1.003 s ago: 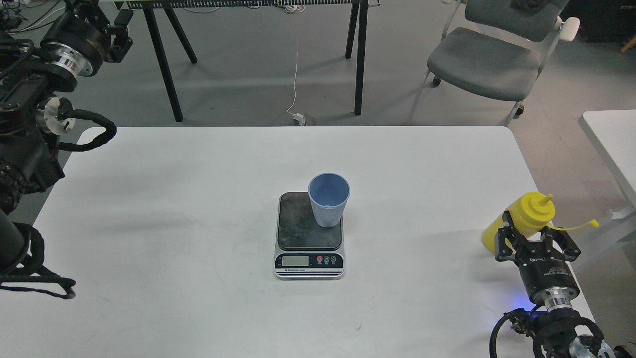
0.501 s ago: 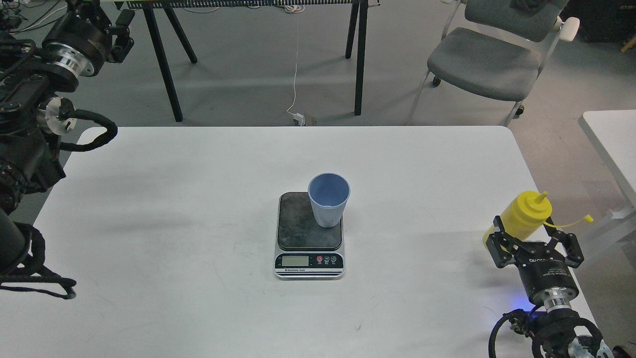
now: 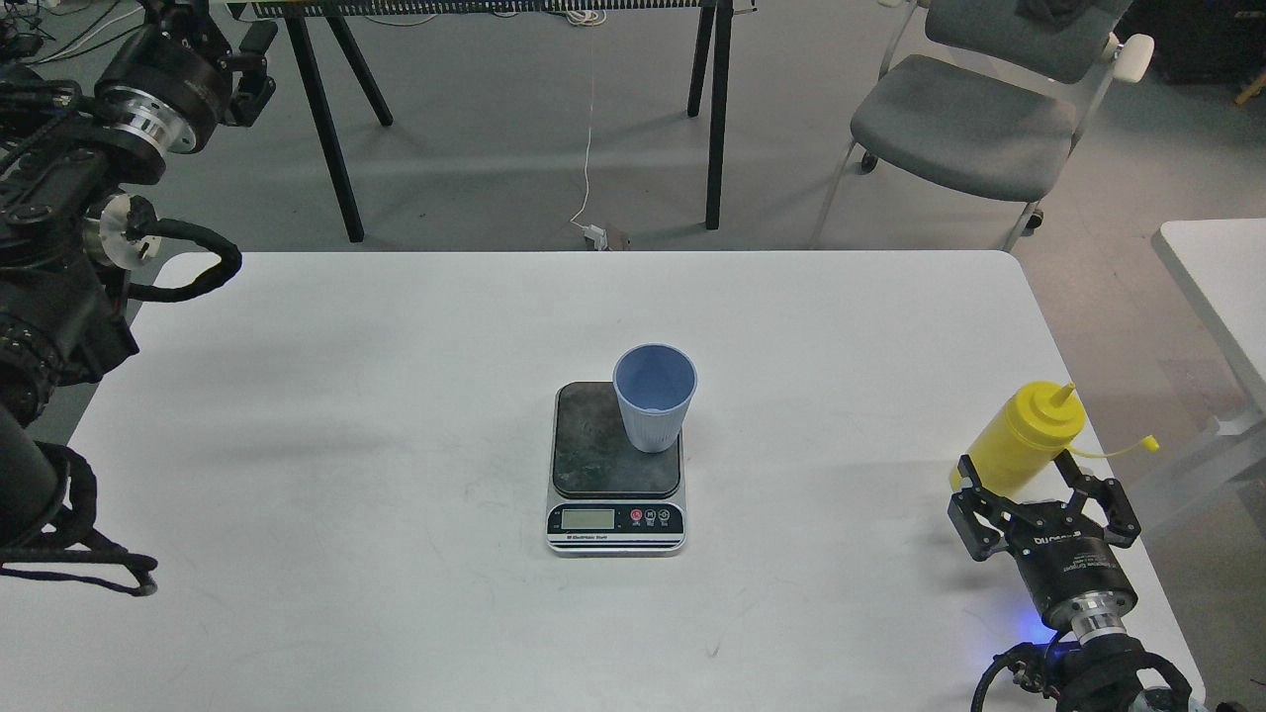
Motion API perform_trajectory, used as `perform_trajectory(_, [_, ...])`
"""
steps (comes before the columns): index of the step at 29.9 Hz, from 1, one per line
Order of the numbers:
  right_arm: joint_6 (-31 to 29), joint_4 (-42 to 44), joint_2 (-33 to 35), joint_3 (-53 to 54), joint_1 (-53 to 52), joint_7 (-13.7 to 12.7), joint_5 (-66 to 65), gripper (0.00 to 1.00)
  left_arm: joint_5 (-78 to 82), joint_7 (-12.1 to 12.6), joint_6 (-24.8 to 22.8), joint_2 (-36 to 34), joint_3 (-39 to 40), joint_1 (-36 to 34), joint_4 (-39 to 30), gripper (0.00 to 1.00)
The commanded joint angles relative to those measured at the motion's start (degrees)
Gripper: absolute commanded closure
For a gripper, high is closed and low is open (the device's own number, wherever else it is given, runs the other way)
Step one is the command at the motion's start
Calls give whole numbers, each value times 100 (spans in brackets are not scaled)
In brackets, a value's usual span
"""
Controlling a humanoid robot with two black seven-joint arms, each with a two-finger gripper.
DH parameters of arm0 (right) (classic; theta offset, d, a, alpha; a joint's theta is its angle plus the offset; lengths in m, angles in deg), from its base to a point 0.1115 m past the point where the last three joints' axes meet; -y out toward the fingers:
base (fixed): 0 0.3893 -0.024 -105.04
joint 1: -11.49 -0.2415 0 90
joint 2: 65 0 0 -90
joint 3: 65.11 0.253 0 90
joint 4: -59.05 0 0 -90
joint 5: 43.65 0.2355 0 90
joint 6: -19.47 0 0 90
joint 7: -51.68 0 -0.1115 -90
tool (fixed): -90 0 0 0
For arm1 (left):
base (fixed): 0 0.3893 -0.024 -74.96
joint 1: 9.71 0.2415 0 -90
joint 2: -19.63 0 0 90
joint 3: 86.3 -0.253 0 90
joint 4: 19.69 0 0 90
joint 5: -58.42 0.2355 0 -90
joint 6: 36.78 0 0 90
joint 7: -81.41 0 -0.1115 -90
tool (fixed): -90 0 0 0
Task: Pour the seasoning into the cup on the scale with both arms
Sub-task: 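Set the bottle upright on the table and open the right gripper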
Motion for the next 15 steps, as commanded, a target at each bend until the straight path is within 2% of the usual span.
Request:
perform_trajectory(1, [0,-28,20,15,136,1,-4,0,0,0,0,1,0,1,0,6])
perform_trajectory(8, [0,-160,318,24,277,10,-22,0,0,0,0,-8,0,1,0,6])
perform_trajectory(15, [0,-318,1196,-3,576,-7,-293,0,0,0,0,-8,9,1,0,6])
